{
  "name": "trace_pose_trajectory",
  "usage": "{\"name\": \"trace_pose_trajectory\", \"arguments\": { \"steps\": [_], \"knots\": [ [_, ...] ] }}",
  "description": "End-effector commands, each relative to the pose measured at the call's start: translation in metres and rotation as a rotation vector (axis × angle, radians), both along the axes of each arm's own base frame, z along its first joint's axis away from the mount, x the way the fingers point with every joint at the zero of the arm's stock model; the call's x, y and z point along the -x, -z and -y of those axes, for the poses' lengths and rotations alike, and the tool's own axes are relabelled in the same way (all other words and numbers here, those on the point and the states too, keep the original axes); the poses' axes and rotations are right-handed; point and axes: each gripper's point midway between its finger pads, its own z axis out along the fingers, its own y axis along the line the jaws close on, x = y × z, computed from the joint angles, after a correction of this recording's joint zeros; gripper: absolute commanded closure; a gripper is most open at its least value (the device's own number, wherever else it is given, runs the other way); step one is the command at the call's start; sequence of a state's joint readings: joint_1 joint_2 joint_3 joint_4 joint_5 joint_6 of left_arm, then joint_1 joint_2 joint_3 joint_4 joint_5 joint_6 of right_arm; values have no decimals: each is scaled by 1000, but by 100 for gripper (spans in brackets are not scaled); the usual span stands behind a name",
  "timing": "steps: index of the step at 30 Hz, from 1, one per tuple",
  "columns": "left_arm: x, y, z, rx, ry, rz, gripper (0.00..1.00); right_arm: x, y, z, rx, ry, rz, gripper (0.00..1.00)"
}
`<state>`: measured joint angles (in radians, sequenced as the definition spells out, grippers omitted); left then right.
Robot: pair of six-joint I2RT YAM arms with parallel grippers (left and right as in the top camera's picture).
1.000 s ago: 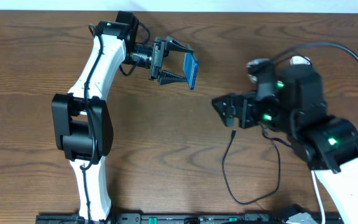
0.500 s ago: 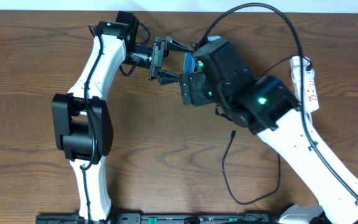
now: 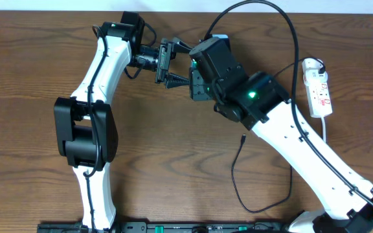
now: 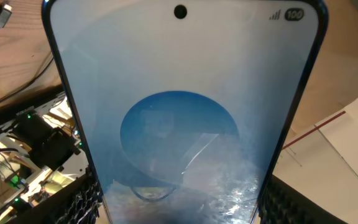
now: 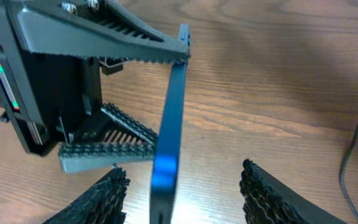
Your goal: Plug charger to phone and switch on socket
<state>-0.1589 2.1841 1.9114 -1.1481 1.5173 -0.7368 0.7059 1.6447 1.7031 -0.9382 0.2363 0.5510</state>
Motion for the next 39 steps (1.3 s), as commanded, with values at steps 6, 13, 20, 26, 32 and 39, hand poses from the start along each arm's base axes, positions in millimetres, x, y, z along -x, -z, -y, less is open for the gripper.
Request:
{"name": "trace_pose_trajectory", "arguments": {
  "steps": [6, 13, 20, 26, 32, 39],
  "knots": [
    [4, -23, -1, 59, 1, 19, 33, -9, -11, -5, -30, 27, 42, 60],
    [4, -23, -1, 55, -1, -6, 33, -11, -11, 1, -18, 64, 51, 61],
    [4, -23, -1, 55, -1, -6, 32, -11, -10, 1, -22, 69, 51, 64],
    [4, -23, -1, 56, -1, -5, 32, -13, -6, -1, -25, 77, 43, 61],
    [4, -23, -1, 56, -1, -5, 33, -15, 9, -6, -16, 72, 8, 61],
    [4, -23, -1, 56, -1, -4, 32, -19, 3, -9, -34, 71, 28, 61]
  ]
}}
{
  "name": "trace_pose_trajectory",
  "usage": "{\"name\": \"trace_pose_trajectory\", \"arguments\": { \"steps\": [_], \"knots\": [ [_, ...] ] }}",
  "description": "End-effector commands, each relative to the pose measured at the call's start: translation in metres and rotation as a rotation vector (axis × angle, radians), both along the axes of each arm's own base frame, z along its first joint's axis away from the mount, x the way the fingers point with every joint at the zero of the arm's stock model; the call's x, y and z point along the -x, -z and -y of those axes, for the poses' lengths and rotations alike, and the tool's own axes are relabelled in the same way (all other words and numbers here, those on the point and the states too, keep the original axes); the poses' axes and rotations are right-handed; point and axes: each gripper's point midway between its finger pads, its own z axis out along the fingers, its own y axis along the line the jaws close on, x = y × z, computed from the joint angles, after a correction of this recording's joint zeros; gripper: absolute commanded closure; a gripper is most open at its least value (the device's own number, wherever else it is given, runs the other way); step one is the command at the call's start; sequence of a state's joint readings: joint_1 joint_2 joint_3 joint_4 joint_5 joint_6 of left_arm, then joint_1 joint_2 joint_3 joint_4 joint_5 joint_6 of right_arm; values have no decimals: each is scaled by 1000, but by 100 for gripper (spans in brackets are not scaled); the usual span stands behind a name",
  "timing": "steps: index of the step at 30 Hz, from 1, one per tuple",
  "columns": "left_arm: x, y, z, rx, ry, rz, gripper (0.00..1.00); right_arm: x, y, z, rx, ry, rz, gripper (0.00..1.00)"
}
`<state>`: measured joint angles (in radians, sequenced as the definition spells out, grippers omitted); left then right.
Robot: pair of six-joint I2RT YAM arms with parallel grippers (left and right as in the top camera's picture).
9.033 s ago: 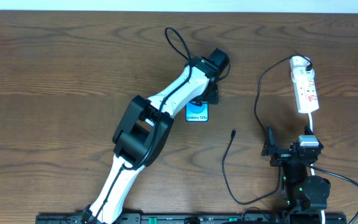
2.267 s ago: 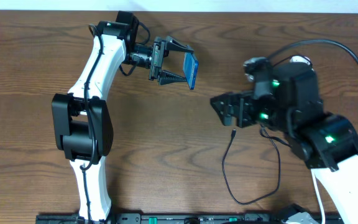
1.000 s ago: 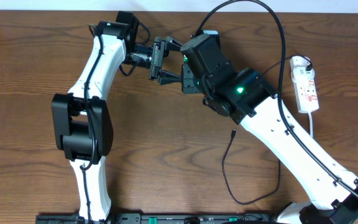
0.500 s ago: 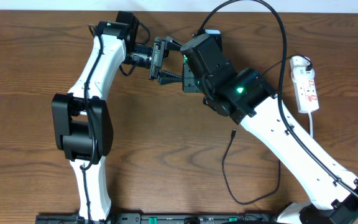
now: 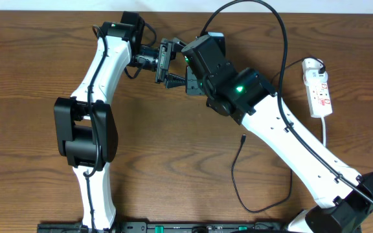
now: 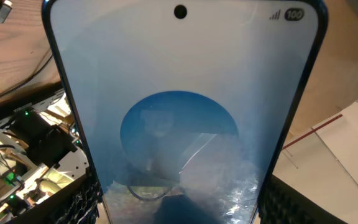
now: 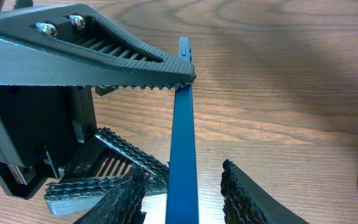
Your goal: Plug charger to phone and switch on socket
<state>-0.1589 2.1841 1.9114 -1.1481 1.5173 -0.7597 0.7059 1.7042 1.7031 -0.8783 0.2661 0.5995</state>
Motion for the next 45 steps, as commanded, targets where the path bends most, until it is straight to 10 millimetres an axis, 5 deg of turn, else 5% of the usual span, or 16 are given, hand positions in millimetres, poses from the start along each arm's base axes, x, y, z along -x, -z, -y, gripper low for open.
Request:
{"name": "trace_pose_trajectory", "arguments": {
  "steps": [1, 19, 32, 40, 42, 45],
  "knots": [
    [4, -23, -1, 59, 1, 18, 32, -1, -12, -1, -20, 15, 23, 61],
    [4, -23, -1, 59, 1, 22, 33, 1, -19, -5, -52, 5, 21, 73],
    [4, -23, -1, 60, 1, 22, 33, 0, -20, -6, -60, 8, 25, 98],
    [4, -23, -1, 60, 1, 22, 32, -1, -21, -6, -75, 22, 24, 99],
    [3, -23, -1, 61, 1, 30, 31, -2, -21, -6, -89, 42, 24, 99],
    [0, -23, -1, 64, 2, 64, 12, -6, -24, -2, -122, 103, 36, 99]
  ]
}}
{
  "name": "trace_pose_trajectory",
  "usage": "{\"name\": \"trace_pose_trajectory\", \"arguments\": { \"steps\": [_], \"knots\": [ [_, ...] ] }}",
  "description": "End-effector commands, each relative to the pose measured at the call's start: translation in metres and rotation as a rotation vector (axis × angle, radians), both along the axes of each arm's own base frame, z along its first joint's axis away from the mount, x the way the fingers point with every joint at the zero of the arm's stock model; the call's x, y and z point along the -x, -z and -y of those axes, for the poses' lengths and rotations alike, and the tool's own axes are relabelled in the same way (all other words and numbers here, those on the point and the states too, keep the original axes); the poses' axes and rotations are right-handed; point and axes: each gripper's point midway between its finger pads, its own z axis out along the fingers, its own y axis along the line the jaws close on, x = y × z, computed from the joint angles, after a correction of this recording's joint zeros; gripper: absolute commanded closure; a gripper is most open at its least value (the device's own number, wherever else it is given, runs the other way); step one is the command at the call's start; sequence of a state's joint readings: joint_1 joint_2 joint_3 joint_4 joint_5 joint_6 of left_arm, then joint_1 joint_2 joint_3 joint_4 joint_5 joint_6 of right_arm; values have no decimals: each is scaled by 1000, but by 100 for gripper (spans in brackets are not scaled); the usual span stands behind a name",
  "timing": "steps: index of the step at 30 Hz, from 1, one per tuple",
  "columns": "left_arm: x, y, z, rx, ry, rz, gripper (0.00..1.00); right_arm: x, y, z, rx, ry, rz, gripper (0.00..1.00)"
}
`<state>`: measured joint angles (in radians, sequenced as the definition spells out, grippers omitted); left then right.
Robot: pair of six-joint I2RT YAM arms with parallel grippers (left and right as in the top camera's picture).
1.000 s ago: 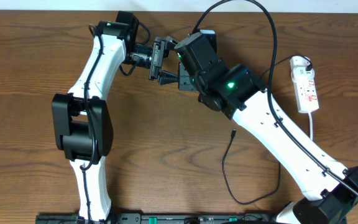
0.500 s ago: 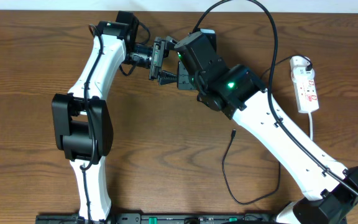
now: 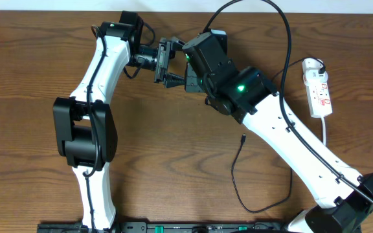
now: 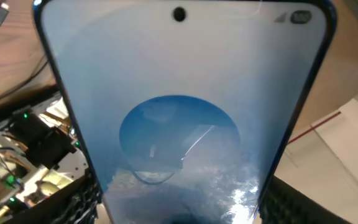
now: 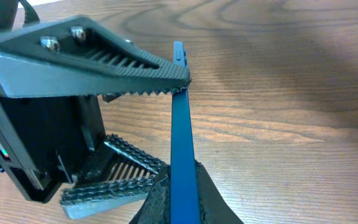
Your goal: Plug charger to phone and switch on socket
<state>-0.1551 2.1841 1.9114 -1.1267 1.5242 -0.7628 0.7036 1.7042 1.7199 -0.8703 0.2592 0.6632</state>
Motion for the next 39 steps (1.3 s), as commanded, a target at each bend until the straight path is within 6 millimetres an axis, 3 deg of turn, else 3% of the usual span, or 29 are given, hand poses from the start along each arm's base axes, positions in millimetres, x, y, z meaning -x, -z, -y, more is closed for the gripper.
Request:
{"name": "trace_pose_trajectory", "arguments": {
  "steps": [1, 2, 7, 12, 18, 24, 27, 33, 39],
  "knots": [
    [2, -22, 1, 56, 6, 60, 5, -6, -18, 3, -70, 94, 41, 99],
    [1, -22, 1, 57, 6, 69, 1, -9, -20, 7, -80, 133, 52, 99],
    [1, -22, 1, 57, 6, 72, 0, -23, -30, 21, -151, 289, 102, 99],
    [0, -19, 1, 43, 4, 74, 0, -28, -30, 29, -402, 550, 47, 99],
    [0, -19, 1, 37, 1, 38, 2, -28, -30, 30, -652, 782, -16, 99],
    [0, -19, 1, 24, -6, -51, 2, -26, -27, 27, -788, 897, -77, 98],
    [0, -19, 1, 23, -7, -59, 15, -25, -27, 27, -817, 926, -91, 98],
    [0, -19, 1, 22, -8, -67, 17, -23, -25, 22, -924, 1009, -146, 99],
    [0, -20, 1, 22, -8, -75, 29, -22, -24, 18, -968, 1030, -184, 98]
  ]
}}
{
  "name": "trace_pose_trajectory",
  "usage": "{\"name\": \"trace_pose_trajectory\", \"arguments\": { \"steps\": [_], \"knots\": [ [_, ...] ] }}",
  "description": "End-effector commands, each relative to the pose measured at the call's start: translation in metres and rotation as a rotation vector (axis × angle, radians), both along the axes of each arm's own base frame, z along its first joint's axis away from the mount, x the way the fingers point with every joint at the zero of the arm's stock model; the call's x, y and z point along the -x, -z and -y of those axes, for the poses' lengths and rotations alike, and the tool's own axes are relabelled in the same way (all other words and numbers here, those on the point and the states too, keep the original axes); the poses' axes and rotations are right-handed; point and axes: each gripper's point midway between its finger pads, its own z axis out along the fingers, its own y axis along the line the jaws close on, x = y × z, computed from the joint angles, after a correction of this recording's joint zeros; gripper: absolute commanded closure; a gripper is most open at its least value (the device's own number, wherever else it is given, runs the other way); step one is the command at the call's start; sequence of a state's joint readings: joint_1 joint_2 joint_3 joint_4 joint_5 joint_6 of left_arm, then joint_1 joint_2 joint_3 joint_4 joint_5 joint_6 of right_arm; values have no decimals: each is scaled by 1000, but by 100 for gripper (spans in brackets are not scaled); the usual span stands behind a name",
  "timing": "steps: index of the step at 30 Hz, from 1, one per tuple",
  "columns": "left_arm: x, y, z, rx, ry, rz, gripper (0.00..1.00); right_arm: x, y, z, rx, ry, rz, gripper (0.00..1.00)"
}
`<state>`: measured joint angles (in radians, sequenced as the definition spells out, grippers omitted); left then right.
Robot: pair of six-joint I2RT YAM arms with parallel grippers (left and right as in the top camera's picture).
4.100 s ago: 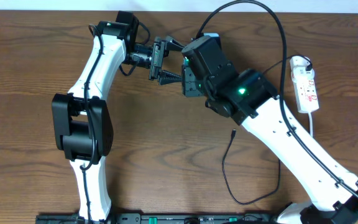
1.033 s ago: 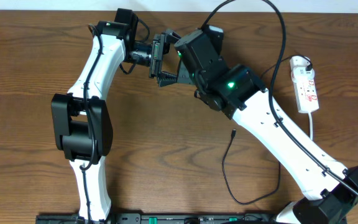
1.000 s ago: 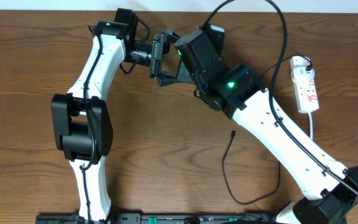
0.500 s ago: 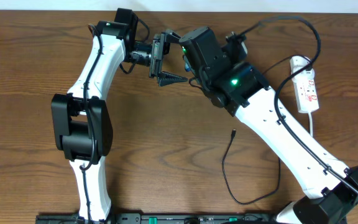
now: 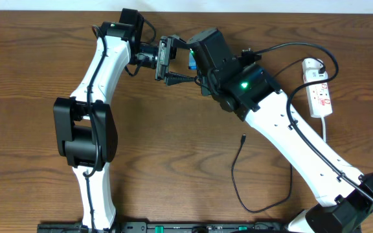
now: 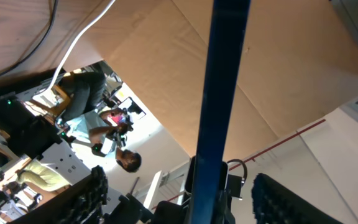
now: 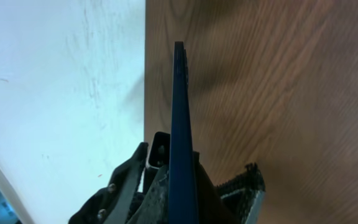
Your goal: Plug charger to phone and switch on socket
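Observation:
The blue phone [image 5: 192, 59] is held in the air over the table's far edge, with my right gripper [image 5: 197, 63] shut on it. Edge-on, the phone [image 7: 178, 112] rises from the right gripper [image 7: 182, 200] in the right wrist view. My left gripper [image 5: 169, 61] stands open just left of it, its fingers either side of the phone [image 6: 224, 93] without touching. The charger plug [image 5: 243, 138] lies loose on the wood at the end of its black cable [image 5: 237, 188]. The white socket strip [image 5: 318, 87] lies at the far right.
The right arm's own black cable [image 5: 290, 46] arcs over the table near the socket strip. The table's far edge [image 7: 145, 68] runs right behind the phone. Both arms crowd the far middle of the table.
The phone has turned from facing the left wrist camera to edge-on. It now sits only in my right gripper, whose wrist has rotated; the left fingers stand apart from it.
My left gripper held the phone up, screen toward its camera, with the right gripper open close by. The right fingers then stood either side of the phone's lower edge, then shut on it. Now the right gripper alone holds the turned phone.

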<state>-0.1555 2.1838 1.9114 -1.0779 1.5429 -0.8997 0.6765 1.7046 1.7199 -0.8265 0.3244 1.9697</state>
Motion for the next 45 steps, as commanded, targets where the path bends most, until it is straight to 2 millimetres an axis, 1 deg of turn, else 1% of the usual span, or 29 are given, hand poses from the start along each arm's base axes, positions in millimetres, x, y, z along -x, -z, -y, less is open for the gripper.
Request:
{"name": "trace_pose_trajectory", "arguments": {
  "steps": [1, 5, 10, 12, 22, 23, 28, 33, 39, 41, 43, 45],
  "knots": [
    [4, -16, 0, 15, 1, 11, 31, -4, -15, 3, -70, 57, 23, 98],
    [4, -17, 0, 19, 1, 4, 40, -3, -14, 2, -73, 51, 16, 99],
    [5, -18, 0, 29, 3, 2, 55, 0, -13, -4, -94, 26, -1, 99],
    [5, -18, 0, 29, 3, 2, 57, 0, -13, -4, -94, 26, -1, 98],
    [5, -18, 0, 28, 2, -6, 59, 1, -13, -6, -110, 23, -10, 99],
    [5, -18, 0, 28, 2, -6, 62, 1, -13, -6, -110, 23, -10, 98],
    [5, -18, 0, 26, 1, -17, 65, 2, -12, -8, -116, 16, -15, 98],
    [5, -18, 0, 26, 1, -17, 76, 2, -12, -9, -120, 11, -18, 98],
    [5, -18, 0, 25, 1, -25, 81, 4, -12, -13, -136, -9, -29, 98],
    [5, -18, 0, 25, 1, -25, 92, 5, -12, -14, -135, -11, -29, 97],
    [5, -18, 0, 25, 1, -25, 92, 6, -12, -15, -135, -14, -30, 94],
    [5, -18, 0, 25, 1, -29, 93, 6, -12, -16, -135, -16, -30, 94]
  ]
}}
